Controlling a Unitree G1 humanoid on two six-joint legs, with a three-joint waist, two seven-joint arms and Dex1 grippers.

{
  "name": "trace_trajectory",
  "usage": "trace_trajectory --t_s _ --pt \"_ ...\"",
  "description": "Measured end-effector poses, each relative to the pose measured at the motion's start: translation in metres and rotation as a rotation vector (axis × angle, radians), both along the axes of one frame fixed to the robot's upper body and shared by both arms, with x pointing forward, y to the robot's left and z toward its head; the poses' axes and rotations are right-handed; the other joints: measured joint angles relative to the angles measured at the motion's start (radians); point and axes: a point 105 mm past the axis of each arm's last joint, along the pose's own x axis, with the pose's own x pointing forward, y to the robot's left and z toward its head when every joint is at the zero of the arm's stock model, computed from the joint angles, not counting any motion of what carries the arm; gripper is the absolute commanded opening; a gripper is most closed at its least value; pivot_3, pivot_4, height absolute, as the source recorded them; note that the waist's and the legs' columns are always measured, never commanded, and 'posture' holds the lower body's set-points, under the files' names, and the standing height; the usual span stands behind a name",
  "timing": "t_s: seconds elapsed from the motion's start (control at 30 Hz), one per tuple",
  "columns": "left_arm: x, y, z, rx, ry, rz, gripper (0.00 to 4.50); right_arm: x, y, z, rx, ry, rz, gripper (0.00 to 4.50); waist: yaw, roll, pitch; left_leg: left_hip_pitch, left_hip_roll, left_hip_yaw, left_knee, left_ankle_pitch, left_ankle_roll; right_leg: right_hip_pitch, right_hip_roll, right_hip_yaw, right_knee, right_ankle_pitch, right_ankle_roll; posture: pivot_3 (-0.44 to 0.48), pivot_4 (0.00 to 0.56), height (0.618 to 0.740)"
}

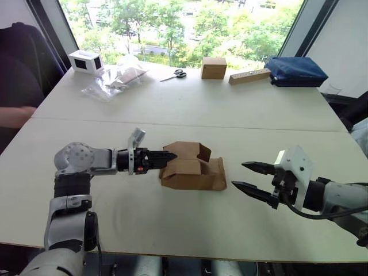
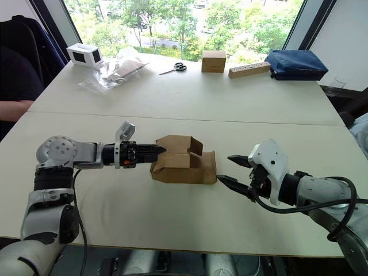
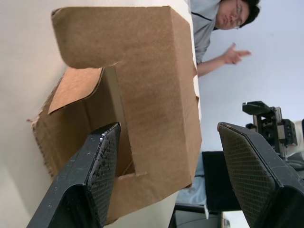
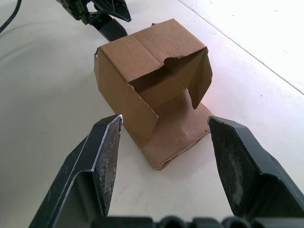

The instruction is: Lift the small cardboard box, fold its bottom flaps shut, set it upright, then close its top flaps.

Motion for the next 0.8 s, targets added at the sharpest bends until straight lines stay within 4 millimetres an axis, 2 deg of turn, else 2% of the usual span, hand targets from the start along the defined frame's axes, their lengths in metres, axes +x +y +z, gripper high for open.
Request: trace_trajectory --t_s 0.1,0.2,0.53,0.8 --pt "0.0 -0.003 -0.001 -0.006 0.001 -0.002 3.31 0.002 0.0 0.002 0.001 -0.013 -0.004 3.01 0.0 0.0 0.0 0.0 0.0 0.0 0.0 0.0 0.0 0.0 0.0 0.0 0.0 0.0 0.0 0.0 0.15 0.74" --pt "0.001 -0.004 -0.002 -0.01 0.001 0.002 2.69 0.003 0.001 0.006 0.005 -0.028 -0.004 3.01 0.0 0.0 0.0 0.0 0.0 0.0 0.0 0.0 0.0 0.0 0.0 0.0 0.0 0.0 0.0 0.0 0.15 0.74" --pt "0.009 -0.002 -0.007 -0.033 0.001 0.038 2.69 0.005 0.0 0.002 0.031 -0.009 -0.017 3.01 0.0 0.0 0.0 0.0 0.0 0.0 0.0 0.0 0.0 0.0 0.0 0.0 0.0 0.0 0.0 0.0 0.15 0.74" --pt "0.007 -0.011 0.005 -0.075 -0.035 -0.03 2.69 0.004 -0.002 -0.002 0.026 -0.004 -0.023 3.01 0.0 0.0 0.0 0.0 0.0 0.0 0.0 0.0 0.001 0.0 0.0 0.0 0.0 0.0 0.0 0.0 0.15 0.74"
